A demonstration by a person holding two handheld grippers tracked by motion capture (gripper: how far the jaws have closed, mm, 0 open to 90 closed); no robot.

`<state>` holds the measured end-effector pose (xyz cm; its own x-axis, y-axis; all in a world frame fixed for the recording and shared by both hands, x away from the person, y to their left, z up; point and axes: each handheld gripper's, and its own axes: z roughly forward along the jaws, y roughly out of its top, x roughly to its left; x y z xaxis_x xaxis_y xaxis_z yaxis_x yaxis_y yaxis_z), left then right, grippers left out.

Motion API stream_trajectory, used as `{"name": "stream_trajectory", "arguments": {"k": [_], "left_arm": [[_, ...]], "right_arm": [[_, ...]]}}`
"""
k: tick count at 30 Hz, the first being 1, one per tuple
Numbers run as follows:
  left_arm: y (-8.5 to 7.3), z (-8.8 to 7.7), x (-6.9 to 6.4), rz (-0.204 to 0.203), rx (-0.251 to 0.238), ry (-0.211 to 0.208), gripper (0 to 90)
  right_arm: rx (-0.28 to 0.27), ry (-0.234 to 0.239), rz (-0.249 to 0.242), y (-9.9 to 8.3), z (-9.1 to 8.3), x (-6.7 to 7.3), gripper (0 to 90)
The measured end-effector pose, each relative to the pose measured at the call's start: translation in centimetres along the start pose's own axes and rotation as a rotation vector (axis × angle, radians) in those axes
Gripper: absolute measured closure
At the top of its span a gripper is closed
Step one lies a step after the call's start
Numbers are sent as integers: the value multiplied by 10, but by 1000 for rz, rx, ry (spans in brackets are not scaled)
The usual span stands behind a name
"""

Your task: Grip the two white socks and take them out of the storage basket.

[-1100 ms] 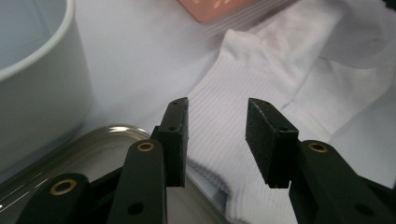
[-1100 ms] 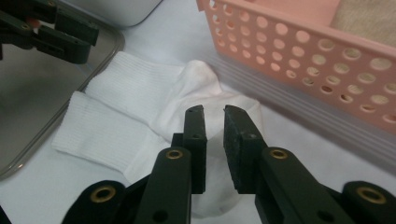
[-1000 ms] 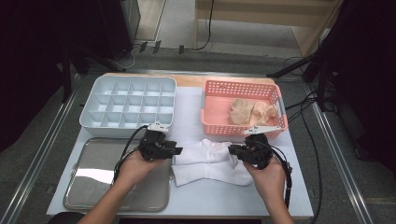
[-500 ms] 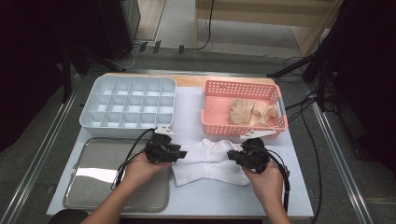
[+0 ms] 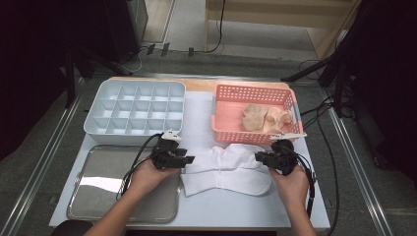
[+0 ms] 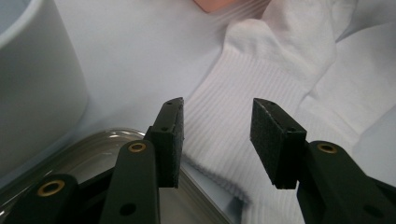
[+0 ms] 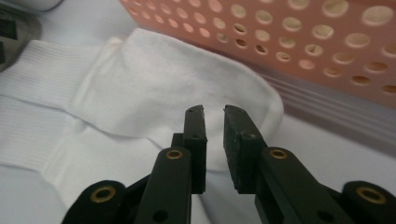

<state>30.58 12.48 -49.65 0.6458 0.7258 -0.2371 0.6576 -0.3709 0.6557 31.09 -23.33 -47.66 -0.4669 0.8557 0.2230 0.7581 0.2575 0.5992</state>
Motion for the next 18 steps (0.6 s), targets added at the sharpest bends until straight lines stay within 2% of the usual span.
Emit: {"name": "stream_trajectory", "arguments": {"k": [9, 16, 18], "left_arm": [[-1, 14, 0, 15, 14, 23, 539], [-2, 20, -2, 33, 22, 27, 536], [-2, 22, -4, 32, 27, 16, 536]], "right_arm": [[-8, -40, 22, -6, 9, -16, 706], [-6, -55, 39, -4, 21, -21, 648], [0, -52, 37, -3, 26, -20, 647]]}}
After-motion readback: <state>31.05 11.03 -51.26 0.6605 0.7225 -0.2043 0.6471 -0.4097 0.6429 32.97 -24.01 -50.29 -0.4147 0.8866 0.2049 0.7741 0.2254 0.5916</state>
